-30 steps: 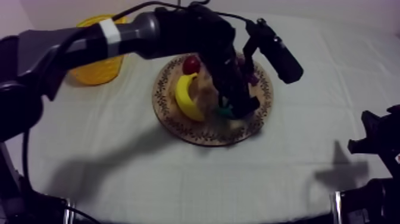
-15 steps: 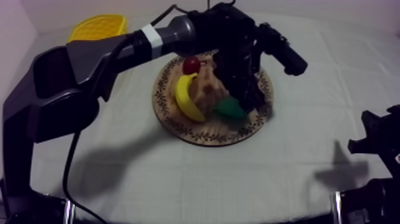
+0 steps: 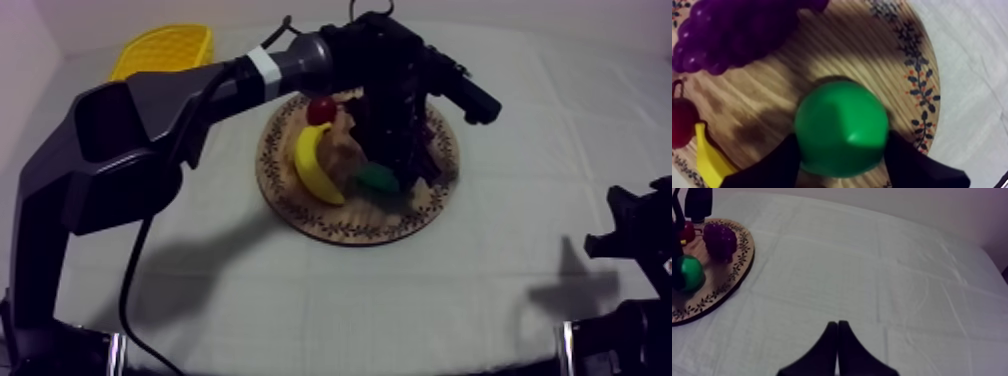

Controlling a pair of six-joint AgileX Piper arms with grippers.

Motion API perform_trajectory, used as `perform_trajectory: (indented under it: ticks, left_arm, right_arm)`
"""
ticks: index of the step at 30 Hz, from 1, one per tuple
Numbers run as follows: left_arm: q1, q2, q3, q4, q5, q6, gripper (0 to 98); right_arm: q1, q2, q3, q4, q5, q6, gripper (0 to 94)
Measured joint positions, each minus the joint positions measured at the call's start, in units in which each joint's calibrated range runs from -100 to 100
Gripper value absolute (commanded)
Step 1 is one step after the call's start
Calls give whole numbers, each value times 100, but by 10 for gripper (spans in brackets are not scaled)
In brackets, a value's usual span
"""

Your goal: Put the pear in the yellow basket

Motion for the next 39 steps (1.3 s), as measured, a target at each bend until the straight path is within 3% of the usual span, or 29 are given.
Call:
perform_trajectory:
  ticks: [11, 20, 32, 39]
  left_arm:
    - [-151, -1277, 705, -890, 106, 89, 464]
    - [-936, -2996, 1841, -1371, 46, 0, 482]
    - [-2224, -3984, 3061, -1639, -347, -212, 478]
    - [-2546, -3927, 3467, -1657, -600, -119, 480]
  right_arm:
    - [0, 0, 0, 0, 0, 0, 3]
    - [0, 0, 0, 0, 0, 0, 3]
    - [0, 0, 0, 0, 9, 0, 3]
    - [0, 0, 0, 0, 9, 0, 3]
